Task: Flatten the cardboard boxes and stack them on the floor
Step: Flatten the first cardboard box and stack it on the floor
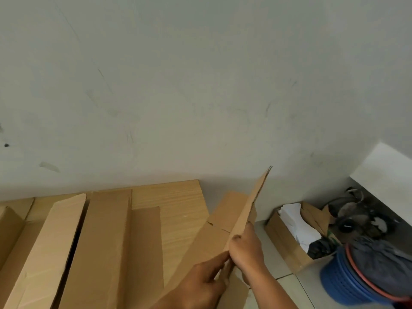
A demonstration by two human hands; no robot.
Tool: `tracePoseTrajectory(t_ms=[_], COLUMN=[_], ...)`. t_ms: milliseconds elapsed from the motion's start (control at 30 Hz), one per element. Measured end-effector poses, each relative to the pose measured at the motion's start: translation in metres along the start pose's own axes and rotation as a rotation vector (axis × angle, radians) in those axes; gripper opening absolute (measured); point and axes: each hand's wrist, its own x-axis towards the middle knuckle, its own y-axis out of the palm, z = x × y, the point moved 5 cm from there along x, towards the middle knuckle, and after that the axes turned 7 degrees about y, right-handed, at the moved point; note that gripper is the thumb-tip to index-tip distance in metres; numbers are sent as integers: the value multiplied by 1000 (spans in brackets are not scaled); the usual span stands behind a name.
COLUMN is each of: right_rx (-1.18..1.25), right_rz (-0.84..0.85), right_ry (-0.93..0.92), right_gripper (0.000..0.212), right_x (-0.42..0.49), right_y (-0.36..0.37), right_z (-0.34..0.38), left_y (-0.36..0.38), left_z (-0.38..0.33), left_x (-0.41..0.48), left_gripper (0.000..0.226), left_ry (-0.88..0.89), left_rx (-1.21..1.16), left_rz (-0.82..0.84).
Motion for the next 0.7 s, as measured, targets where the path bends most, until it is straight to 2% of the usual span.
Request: tracePoseTrajectory(t_ms=[67, 200, 367, 433, 533, 600, 633, 700], right_rx=[47, 102, 229, 329, 484, 531, 542, 571], right_rz=[-20, -11, 39, 111, 261, 347, 365, 378], right_ry=[-13, -95, -196, -235, -252, -252, -237, -177], right_gripper=[37, 36, 36, 36, 33, 34, 36, 38], right_x=[-5, -23, -47, -55, -54, -46, -39, -20], right_y=[-14, -50, -94, -107, -118, -118, -115, -107], right_z=[-6, -3, 13, 19, 23, 23, 21, 12], left_y=[-4, -41, -87, -99, -115, -124, -127, -129], left_z=[6, 23, 31, 31, 32, 38, 40, 40], left_x=[-6, -10, -2, 2, 2, 1, 0, -2], left_gripper=[63, 43, 35, 53, 96, 107, 98, 58], left_ry=[-112, -160, -247, -282, -374, -424, -445, -455], left_rx=[-97, -13, 1, -49, -172, -351, -458, -605], left_rz=[21, -189, -355, -388, -426, -434, -422, -390])
